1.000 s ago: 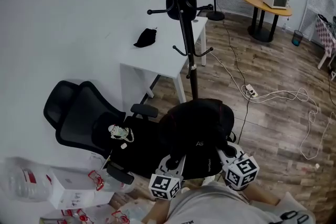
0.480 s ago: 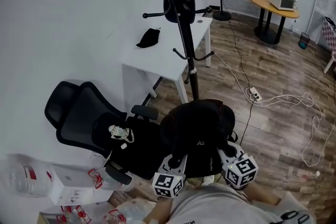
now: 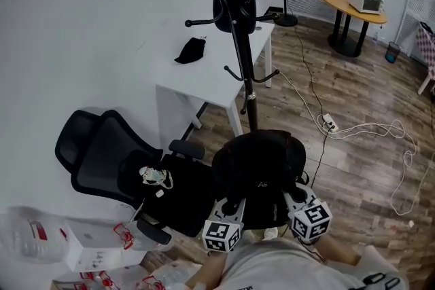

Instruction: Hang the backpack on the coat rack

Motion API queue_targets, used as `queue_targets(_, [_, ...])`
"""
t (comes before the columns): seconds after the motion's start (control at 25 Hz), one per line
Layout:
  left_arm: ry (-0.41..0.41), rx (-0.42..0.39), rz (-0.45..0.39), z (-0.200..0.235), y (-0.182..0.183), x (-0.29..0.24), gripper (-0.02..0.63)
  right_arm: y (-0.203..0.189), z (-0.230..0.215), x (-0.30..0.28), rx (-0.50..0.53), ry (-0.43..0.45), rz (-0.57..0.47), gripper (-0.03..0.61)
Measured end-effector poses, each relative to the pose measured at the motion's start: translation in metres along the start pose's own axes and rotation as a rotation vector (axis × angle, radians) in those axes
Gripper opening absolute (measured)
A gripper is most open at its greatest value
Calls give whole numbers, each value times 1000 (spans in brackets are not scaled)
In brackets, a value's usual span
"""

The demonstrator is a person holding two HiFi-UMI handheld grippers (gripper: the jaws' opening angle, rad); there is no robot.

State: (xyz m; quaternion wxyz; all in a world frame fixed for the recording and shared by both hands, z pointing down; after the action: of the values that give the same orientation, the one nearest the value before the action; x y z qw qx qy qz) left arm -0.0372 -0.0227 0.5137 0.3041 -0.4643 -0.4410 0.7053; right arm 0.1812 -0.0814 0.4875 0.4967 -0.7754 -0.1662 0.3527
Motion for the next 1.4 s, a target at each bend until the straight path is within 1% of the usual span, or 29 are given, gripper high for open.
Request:
queue_targets(0.24, [-14, -13, 3, 27, 0, -16, 21, -2, 3, -25, -8, -70, -9, 29])
queue_targets(0.44, [-17, -4, 5, 57, -2, -30, 21, -3, 9, -57, -11, -126, -13, 29])
queue_targets(0.76, [-46, -10, 30, 104, -2, -56, 21, -3, 11, -102, -37, -179, -3, 29])
queue_targets(0.96, [-65, -31, 49, 128, -3, -73, 21, -7, 9, -128, -61, -217, 10, 29])
queue_targets(1.08, [-82, -46, 65, 139, -7, -83, 21, -14, 7, -139, -76, -235, 14, 29])
queue_targets(1.4, [-95, -40, 98, 157, -16, -105, 21, -22, -3, -163, -104, -269, 30, 29])
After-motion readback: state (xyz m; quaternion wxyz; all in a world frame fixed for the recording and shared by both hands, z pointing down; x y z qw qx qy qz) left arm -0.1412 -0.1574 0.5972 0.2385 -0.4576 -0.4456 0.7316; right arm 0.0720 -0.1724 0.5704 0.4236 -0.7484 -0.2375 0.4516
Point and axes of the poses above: the fingertips, and each gripper's own axes: x backward along the fingers, z to its left, y out of its top, the point moved 9 cm from there along x, backward along the fingers, and after that the axes turned 5 degrees about z, right-handed, at the moved point
